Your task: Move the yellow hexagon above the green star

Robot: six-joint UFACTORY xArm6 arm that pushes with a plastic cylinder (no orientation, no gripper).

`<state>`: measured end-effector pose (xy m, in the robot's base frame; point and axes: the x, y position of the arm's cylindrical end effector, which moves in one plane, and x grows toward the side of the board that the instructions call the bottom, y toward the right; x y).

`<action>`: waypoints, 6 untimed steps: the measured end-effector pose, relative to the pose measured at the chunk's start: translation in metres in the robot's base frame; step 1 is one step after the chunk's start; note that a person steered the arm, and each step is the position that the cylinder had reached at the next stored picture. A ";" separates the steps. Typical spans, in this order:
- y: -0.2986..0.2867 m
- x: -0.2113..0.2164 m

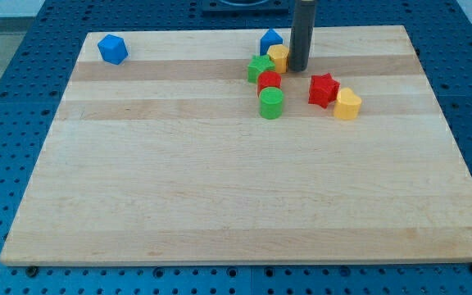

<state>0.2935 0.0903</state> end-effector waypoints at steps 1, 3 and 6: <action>0.007 -0.003; 0.001 -0.009; -0.038 -0.008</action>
